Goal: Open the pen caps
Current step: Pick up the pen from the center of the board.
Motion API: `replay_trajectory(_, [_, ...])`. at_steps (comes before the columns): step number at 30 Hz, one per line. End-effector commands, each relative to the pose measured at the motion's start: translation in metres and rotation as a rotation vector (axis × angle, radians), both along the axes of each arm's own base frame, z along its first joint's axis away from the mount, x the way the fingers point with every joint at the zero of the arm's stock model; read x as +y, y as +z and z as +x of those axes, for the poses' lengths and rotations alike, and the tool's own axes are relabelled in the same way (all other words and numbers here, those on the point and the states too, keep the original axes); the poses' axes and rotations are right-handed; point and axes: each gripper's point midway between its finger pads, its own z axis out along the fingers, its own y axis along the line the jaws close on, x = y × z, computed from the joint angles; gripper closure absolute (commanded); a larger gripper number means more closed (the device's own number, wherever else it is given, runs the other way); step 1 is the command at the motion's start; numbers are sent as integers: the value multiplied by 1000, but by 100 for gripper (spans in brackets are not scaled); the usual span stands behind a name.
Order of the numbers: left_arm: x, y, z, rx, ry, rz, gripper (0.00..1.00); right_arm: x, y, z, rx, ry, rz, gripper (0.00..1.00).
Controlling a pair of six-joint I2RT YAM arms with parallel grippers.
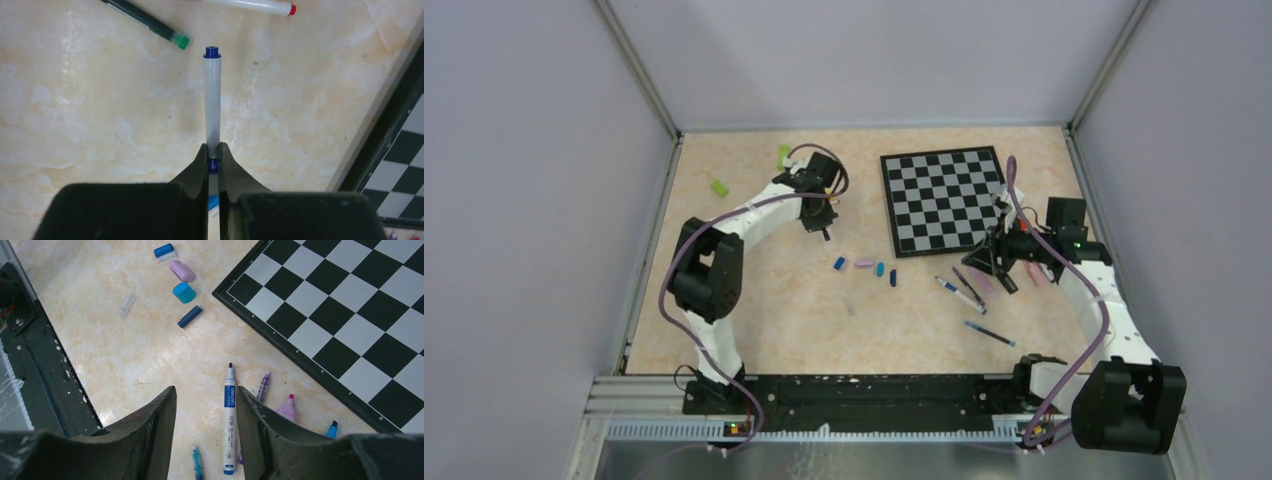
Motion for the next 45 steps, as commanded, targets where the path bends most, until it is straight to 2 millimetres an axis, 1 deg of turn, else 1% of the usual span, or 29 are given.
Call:
replay_trajectory(1, [3, 36, -8, -133, -129, -30, 98, 5, 6, -6, -44, 69, 25, 54])
replay_trajectory(4, [-3, 47, -29, -201, -256, -98, 100, 13, 12, -19, -83, 156, 50, 54])
replay_trajectory(6, [-17, 58, -47, -274, -397, -185, 100, 18, 16, -28, -119, 210, 73, 54])
replay_trajectory(10, [-45, 83, -95, -450, -641, -413, 100, 27, 17, -43, -190, 292, 124, 54])
replay_trajectory(11, [-52, 96, -108, -518, -699, -475, 100, 29, 16, -47, -204, 313, 140, 54])
replay_trajectory(13, [-63, 107, -136, -598, -795, -584, 100, 34, 16, -56, -238, 356, 169, 54])
replay_trajectory(14, [-69, 116, -145, -670, -837, -627, 100, 36, 16, -60, -255, 378, 182, 52])
replay_trajectory(15, [-76, 119, -160, -705, -878, -667, 100, 37, 17, -65, -276, 401, 191, 49])
replay_trajectory(17, [-85, 123, -184, -766, -938, -720, 100, 40, 18, -72, -313, 435, 204, 45])
replay_trajectory(19, [-94, 125, -201, -806, -971, -758, 100, 42, 19, -77, -335, 456, 219, 41])
replay_trajectory(22, [-109, 130, -219, -859, -1002, -809, 100, 46, 23, -82, -339, 472, 261, 39])
replay_trajectory(24, [-121, 132, -225, -877, -1017, -827, 100, 49, 22, -84, -327, 488, 266, 39])
replay_trajectory(27, [-141, 133, -229, -878, -1046, -845, 100, 54, 16, -87, -308, 519, 245, 38])
replay_trajectory(29, [-156, 133, -230, -873, -1066, -845, 100, 58, 15, -85, -257, 518, 251, 38])
replay_trajectory(33, [-184, 126, -232, -881, -1087, -783, 100, 67, 26, -82, -108, 487, 360, 38])
replay_trajectory(35, [-193, 124, -229, -887, -1080, -763, 100, 72, 30, -80, -41, 472, 398, 38])
replay_trajectory(38, [-204, 122, -226, -887, -1070, -750, 100, 77, 29, -74, 48, 415, 422, 38])
replay_trajectory(40, [-210, 122, -227, -888, -1070, -747, 100, 78, 29, -68, 70, 384, 426, 38])
replay_trajectory(45, [-221, 121, -228, -880, -1075, -743, 100, 81, 27, -65, 118, 357, 430, 39])
